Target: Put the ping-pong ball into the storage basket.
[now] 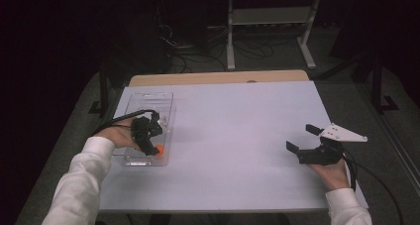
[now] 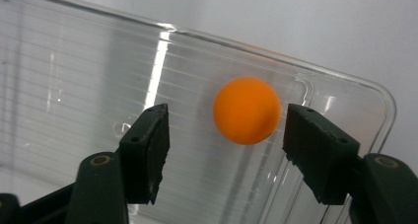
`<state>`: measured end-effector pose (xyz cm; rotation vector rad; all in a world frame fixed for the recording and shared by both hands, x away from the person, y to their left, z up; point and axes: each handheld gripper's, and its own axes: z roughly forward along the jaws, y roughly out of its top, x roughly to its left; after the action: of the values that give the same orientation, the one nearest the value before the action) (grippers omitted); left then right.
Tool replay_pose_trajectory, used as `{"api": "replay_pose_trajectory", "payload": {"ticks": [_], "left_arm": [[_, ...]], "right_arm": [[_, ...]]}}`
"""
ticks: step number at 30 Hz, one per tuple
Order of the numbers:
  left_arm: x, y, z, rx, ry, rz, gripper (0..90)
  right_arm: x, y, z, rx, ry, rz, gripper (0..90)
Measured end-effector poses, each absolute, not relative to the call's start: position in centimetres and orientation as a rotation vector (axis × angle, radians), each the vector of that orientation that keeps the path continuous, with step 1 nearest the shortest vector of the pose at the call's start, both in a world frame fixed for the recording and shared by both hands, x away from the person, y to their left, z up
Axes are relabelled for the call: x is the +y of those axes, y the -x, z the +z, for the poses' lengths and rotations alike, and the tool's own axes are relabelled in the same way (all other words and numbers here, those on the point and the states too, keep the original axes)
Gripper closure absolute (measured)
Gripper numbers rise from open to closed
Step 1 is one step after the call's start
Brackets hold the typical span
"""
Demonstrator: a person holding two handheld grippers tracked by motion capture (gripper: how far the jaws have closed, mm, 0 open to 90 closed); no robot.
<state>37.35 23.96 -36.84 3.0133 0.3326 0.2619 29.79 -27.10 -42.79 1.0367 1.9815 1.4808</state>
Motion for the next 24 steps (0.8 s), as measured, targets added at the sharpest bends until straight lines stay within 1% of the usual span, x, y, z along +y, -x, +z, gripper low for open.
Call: {"api": "replay_pose_trajectory", "payload": {"ticks": [11, 14, 19, 24], "left_arm": [[24.4, -37.3, -35.0, 0.392, -2.96, 0.32, 24.2], [24.5, -37.2, -34.3, 0.415, -2.938, 0.316, 21.6], [24.4, -37.0, -33.3, 0.439, -2.906, 0.293, 14.4], [24.6, -36.7, -32.4, 0.459, -2.862, 0.295, 11.6]], "right_arm": [[-27.1, -29.7, -42.8, 1.983, -1.035, 1.481, 0.0], [-27.1, -29.7, -42.7, 1.983, -1.035, 1.482, 0.0], [-27.0, -29.7, -42.7, 1.986, -1.032, 1.481, 0.0], [-27.1, -29.6, -42.6, 1.977, -1.033, 1.485, 0.0]]}}
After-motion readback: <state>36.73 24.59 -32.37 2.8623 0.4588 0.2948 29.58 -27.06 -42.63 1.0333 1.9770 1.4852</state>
